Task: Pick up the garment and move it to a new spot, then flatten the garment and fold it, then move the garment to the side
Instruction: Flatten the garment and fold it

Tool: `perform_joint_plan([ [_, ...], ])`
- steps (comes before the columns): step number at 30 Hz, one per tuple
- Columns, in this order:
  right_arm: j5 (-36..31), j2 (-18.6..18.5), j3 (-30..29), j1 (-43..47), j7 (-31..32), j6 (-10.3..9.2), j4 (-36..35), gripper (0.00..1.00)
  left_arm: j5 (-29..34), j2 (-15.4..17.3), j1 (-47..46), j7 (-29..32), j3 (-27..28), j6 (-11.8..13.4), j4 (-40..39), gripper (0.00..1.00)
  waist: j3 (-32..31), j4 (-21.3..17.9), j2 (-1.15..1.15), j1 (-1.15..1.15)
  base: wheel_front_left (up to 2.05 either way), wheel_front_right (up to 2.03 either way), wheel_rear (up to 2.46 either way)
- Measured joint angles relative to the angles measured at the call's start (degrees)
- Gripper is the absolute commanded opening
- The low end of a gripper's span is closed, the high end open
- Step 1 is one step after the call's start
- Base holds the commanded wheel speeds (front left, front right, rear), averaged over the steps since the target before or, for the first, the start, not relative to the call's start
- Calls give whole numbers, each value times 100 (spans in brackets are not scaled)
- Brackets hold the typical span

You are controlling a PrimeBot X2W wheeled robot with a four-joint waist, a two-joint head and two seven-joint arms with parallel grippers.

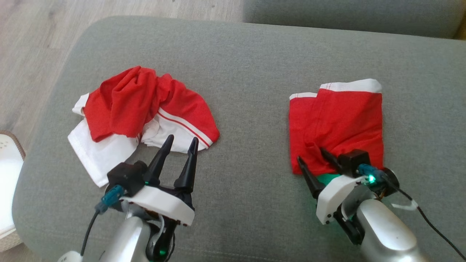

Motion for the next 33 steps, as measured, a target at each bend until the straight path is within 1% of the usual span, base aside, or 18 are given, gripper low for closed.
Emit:
perform_joint_plan([
  [5, 294, 36, 97, -37, 242, 0, 56, 100, 0, 1, 5, 0, 69, 4, 9, 100, -62, -86, 0, 0, 0, 0, 0],
  [8, 426, 45, 136, -35, 260, 0, -78, 100, 1, 2, 26, 0, 135, 5, 8, 100, -111, -197, 0, 0, 0, 0, 0],
  [12, 634, 38, 243, -28, 54, 0, -523, 100, 52, 1, 92, 0, 178, 7, -12, 100, -185, -394, 0, 0, 0, 0, 0],
  [15, 636, 0, 94, -7, -196, 0, -894, 100, 100, 2, 141, 0, 250, 5, -49, 100, -245, -556, 0, -1, 0, 0, 0],
  [18, 514, -43, -349, 99, -460, 0, -1247, 100, 100, 5, 137, 0, 368, 5, -210, 100, -292, -716, 0, 0, 0, 0, 0],
  [21, 171, -46, -929, 344, -645, 0, -1585, 100, 101, 2, 137, 0, 425, 4, -356, 100, -326, -865, 0, -1, 0, 0, 0],
  [24, -201, 36, -1510, 658, -749, 0, -1890, 100, 101, 4, 138, 0, 527, 4, -508, 100, -341, -1011, 0, 0, 0, 0, 0],
  [26, -375, 166, -1884, 877, -797, 0, -2041, 100, 101, 3, 140, 0, 541, 3, -606, 100, -346, -1101, 0, 0, 0, 0, 0],
  [30, -608, 367, -2259, 1238, -800, 0, -2246, 100, 101, 3, 164, 0, 550, 1, -724, 100, -336, -1249, 0, -1, 0, 0, 0],
  [33, -695, 433, -2317, 1338, -813, 0, -2313, 100, 144, 3, 253, 0, 544, 1, -762, 100, -297, -1329, 0, -1, 0, 0, 0],
])
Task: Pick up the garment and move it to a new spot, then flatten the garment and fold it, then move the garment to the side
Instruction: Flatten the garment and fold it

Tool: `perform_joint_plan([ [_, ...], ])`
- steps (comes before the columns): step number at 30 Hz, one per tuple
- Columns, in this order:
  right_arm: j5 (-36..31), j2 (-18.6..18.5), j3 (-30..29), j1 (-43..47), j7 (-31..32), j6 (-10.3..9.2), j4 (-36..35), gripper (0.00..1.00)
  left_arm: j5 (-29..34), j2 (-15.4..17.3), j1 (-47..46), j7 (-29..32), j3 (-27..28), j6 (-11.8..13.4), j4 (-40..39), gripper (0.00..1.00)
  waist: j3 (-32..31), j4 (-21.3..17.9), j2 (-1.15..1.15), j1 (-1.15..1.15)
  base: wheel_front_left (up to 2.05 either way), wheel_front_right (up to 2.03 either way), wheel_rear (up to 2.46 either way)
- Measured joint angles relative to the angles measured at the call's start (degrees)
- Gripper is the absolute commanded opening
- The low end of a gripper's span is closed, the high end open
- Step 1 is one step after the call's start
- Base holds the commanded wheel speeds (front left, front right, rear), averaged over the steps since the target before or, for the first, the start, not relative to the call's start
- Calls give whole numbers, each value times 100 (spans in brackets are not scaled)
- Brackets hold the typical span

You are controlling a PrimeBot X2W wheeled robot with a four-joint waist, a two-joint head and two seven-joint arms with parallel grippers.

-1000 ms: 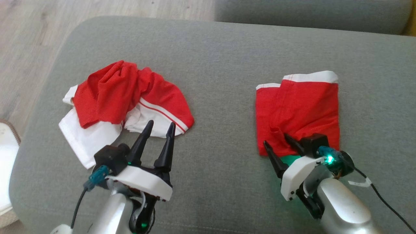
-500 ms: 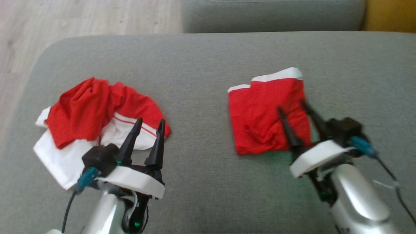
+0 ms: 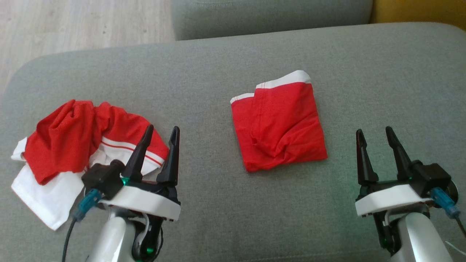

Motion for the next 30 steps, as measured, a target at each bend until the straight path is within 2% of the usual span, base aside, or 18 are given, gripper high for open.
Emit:
perform_joint_plan([
  [6, -64, 54, -85, -20, -32, 0, -109, 100, 13, 0, 1, 0, -35, -3, -2, 100, 156, 11, 0, 0, 0, 0, 0],
  [7, -87, 54, -87, -58, -29, 0, -110, 83, 15, 0, -12, 0, -47, -5, -1, 100, 192, 33, 0, 1, 0, 0, 0],
  [8, -85, 57, -80, -120, -27, 0, -112, 0, 15, 1, -29, 0, -60, -25, -1, 100, 229, 62, 0, 1, 0, 0, 0],
  [16, -238, -107, 130, -1094, 337, 0, 164, 0, 15, 0, -231, 0, -234, -54, 41, 100, 563, 472, 0, 1, 0, 0, 0],
  [26, -366, -488, 311, -2206, 991, 0, 1986, 0, -18, -1, -501, 0, -442, -94, 125, 100, 983, 1172, 0, 2, 0, 0, 0],
  [30, -370, -530, 366, -2423, 1132, 0, 2707, 0, -18, -1, -510, 0, -460, -96, 147, 100, 1064, 1381, 0, 1, 0, 0, 0],
])
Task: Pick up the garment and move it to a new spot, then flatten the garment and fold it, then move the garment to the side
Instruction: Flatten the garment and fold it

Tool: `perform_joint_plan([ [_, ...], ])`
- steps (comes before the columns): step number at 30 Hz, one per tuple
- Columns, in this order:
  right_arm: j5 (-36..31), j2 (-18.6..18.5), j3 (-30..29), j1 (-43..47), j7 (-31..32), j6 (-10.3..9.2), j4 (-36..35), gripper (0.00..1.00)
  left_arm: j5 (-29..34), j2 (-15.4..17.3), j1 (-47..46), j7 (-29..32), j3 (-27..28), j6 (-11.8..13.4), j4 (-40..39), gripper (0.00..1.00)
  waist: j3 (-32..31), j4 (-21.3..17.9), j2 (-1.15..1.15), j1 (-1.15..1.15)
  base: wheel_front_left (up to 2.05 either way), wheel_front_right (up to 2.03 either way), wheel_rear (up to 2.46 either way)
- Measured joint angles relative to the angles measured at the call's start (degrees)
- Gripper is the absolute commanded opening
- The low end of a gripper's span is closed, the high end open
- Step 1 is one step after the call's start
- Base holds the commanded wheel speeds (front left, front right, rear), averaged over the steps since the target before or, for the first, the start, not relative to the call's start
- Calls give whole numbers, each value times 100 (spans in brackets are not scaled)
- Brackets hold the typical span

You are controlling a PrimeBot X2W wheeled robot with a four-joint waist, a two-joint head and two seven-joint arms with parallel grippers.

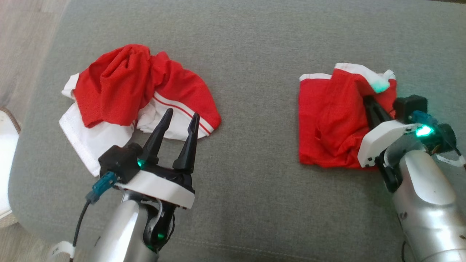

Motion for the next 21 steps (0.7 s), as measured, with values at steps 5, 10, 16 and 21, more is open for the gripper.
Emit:
perform_joint_plan([
  [5, -1, -40, 102, -231, -74, 0, 461, 0, -41, -2, 1, 0, -2, 3, 22, 100, -59, 43, 0, -1, 0, 0, 0],
  [10, -66, 55, -38, -365, -580, 0, 313, 0, -96, -2, 2, 0, -30, 53, 24, 100, -163, 2, 0, -1, 0, 0, 0],
  [16, -149, 229, 126, -482, -458, 0, 291, 0, -154, -3, -1, 0, -135, 58, 4, 100, -103, 50, 0, -1, 0, 0, 0],
  [21, -264, 230, 141, -519, -263, 0, 710, 0, -214, -3, -57, 0, -191, 58, 5, 100, 46, 209, 0, -1, 0, 0, 0],
])
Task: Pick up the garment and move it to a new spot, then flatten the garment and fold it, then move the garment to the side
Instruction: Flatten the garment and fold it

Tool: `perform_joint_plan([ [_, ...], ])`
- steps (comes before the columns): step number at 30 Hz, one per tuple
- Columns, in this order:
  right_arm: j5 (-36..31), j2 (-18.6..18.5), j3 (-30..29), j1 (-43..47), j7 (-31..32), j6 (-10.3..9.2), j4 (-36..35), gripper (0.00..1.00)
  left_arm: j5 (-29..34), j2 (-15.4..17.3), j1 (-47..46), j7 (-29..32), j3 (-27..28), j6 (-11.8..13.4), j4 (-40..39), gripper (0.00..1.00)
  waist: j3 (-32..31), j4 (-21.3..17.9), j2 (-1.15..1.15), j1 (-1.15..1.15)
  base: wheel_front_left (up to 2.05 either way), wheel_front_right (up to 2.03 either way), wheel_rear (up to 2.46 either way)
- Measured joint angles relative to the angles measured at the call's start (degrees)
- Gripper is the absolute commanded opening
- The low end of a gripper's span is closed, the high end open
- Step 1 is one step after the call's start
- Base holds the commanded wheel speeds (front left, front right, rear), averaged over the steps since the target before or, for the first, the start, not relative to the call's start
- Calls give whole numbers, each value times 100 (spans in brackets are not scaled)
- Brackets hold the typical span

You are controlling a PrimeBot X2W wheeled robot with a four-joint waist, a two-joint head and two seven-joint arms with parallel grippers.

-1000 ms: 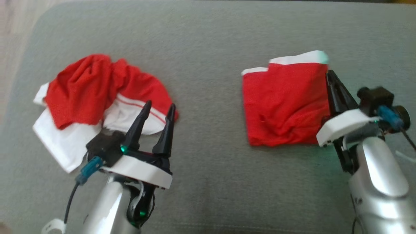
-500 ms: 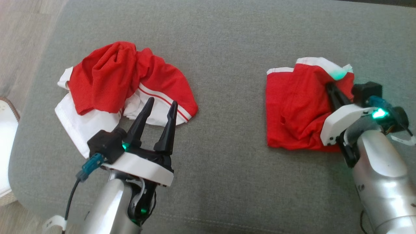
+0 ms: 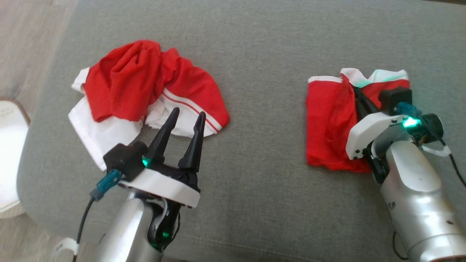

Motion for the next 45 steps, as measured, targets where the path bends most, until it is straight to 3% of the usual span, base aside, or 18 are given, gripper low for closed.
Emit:
perform_joint_plan([
  [10, 485, 179, 780, -303, -396, 0, 267, 0, -21, 0, -65, 0, 29, 23, 9, 100, 27, 166, 0, 0, 0, 0, 0],
  [24, 1107, 224, 1588, -280, -687, 0, 478, 0, -7, 0, -60, 0, 96, 42, 10, 100, -47, -181, 0, 0, 0, 0, 0],
  [30, 1345, 177, 1468, -274, -917, 0, -182, 0, 70, 2, -27, -1, 278, 37, -16, 100, -257, -499, 0, 0, 0, 0, 0],
  [36, 987, -63, 735, 350, -973, 0, -1289, 0, 147, 2, 117, 0, 439, 35, -93, 100, -516, -946, 0, -1, 0, 0, 0],
  [37, 896, -82, 564, 540, -973, 0, -1482, 27, 157, 2, 134, -1, 460, 34, -109, 100, -558, -1022, 0, 0, 0, 0, 0],
  [38, 803, -83, 397, 742, -973, 0, -1686, 91, 179, 3, 154, 0, 478, 35, -134, 100, -597, -1096, 0, -1, 0, 0, 0],
  [39, 705, -79, 233, 950, -973, 0, -1892, 100, 188, 1, 176, -1, 490, 34, -155, 100, -635, -1170, 0, -1, 0, 0, 0],
  [45, 250, 154, -385, 1974, -973, 0, -2843, 100, 247, 2, 241, 0, 643, 35, -166, 100, -824, -1525, 0, -1, 0, 0, 0],
])
